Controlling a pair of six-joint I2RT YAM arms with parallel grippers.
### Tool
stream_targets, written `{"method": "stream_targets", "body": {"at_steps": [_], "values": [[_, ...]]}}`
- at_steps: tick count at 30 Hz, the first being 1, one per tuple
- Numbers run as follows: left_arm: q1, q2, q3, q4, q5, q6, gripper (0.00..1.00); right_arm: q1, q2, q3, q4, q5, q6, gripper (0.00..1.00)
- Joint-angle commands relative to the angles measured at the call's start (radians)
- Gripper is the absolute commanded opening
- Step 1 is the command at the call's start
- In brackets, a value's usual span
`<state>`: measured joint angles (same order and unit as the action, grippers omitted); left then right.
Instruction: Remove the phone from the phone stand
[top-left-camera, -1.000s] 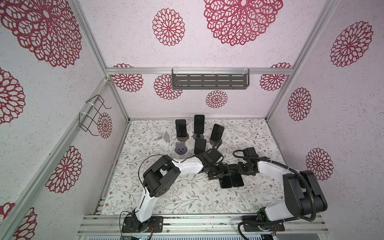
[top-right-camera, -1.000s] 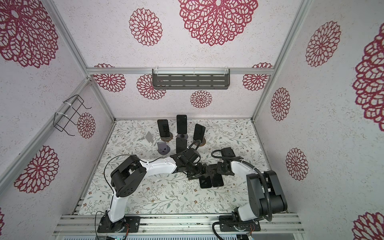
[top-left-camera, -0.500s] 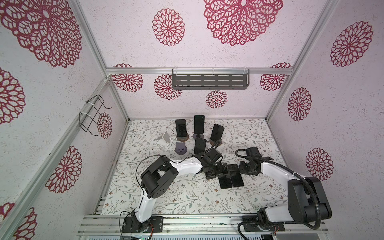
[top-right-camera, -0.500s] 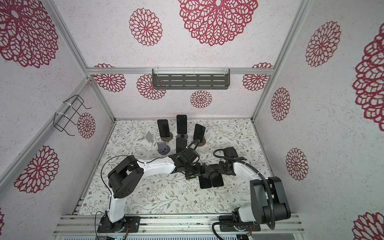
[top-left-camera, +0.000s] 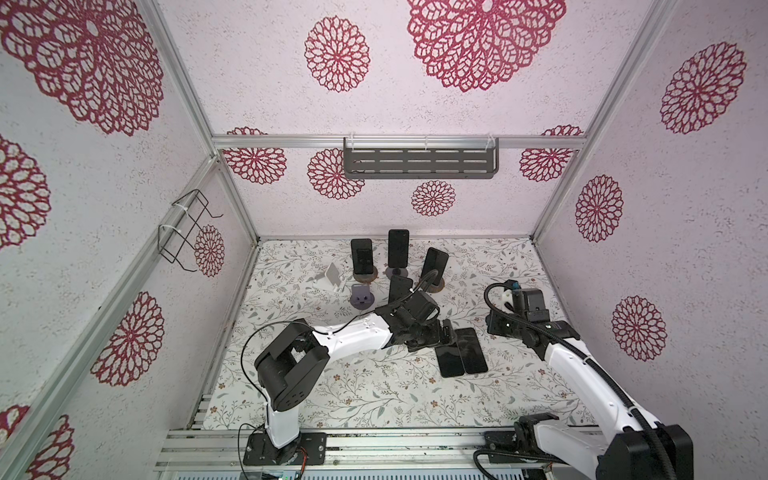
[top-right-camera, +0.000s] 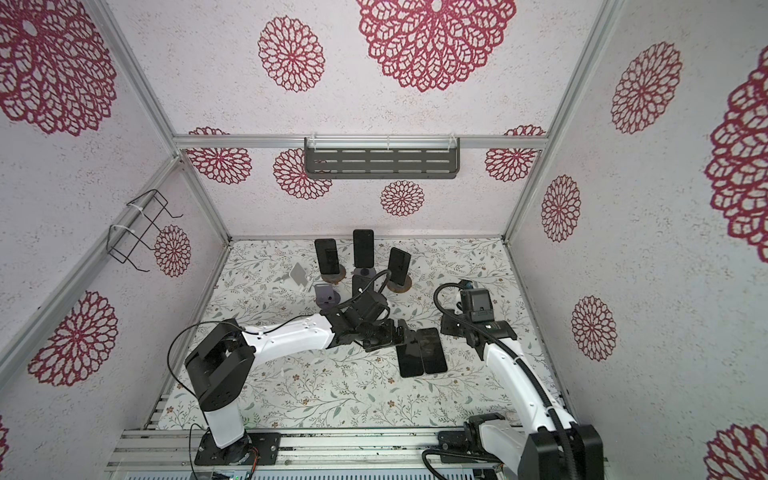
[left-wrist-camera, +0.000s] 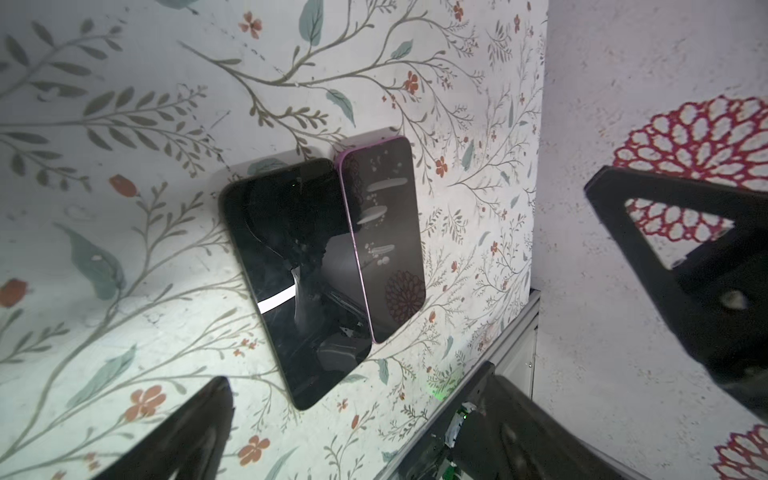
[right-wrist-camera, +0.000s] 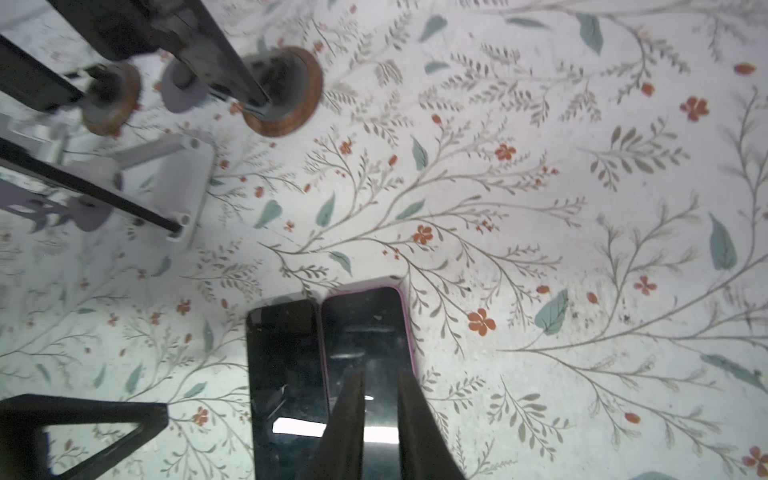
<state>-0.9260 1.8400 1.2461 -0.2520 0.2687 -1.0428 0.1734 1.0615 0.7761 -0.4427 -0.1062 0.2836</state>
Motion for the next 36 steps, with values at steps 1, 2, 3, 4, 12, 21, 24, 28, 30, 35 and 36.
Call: {"method": "stream_targets", "body": {"at_steps": [1,2,3,4,12,21,24,28,30,35,36], "values": [[0.004,-0.040,-0.030,-0.009,-0.037,0.042,0.98,0.001,-0.033,0.048,0.024,-0.134,-0.047,0.23],[0.004,-0.055,-0.036,-0.007,-0.041,0.056,0.98,0.008,-0.036,0.050,0.044,-0.170,-0.050,0.24],[0.006,-0.078,-0.046,-0.007,-0.053,0.081,0.98,0.019,-0.035,0.053,0.066,-0.199,-0.054,0.24],[0.007,-0.109,-0.061,-0.002,-0.066,0.114,0.98,0.038,-0.028,0.059,0.083,-0.211,-0.063,0.25],[0.128,-0.462,-0.262,0.022,-0.113,0.253,0.97,0.232,0.140,0.165,0.174,-0.216,-0.168,0.43],[0.280,-0.782,-0.441,-0.041,-0.024,0.444,0.98,0.270,0.390,0.237,0.388,-0.309,-0.249,0.63],[0.306,-0.840,-0.460,-0.051,0.026,0.488,1.00,0.271,0.466,0.253,0.456,-0.336,-0.279,0.63],[0.319,-0.898,-0.477,-0.080,-0.001,0.530,0.98,0.275,0.528,0.246,0.590,-0.386,-0.276,0.56],[0.336,-0.906,-0.482,-0.093,0.011,0.536,0.98,0.275,0.571,0.274,0.597,-0.398,-0.275,0.51],[0.354,-0.894,-0.491,-0.088,0.018,0.532,0.98,0.276,0.655,0.321,0.644,-0.423,-0.274,0.51],[0.355,-0.889,-0.491,-0.083,0.016,0.532,0.98,0.276,0.668,0.334,0.643,-0.428,-0.274,0.51]]}}
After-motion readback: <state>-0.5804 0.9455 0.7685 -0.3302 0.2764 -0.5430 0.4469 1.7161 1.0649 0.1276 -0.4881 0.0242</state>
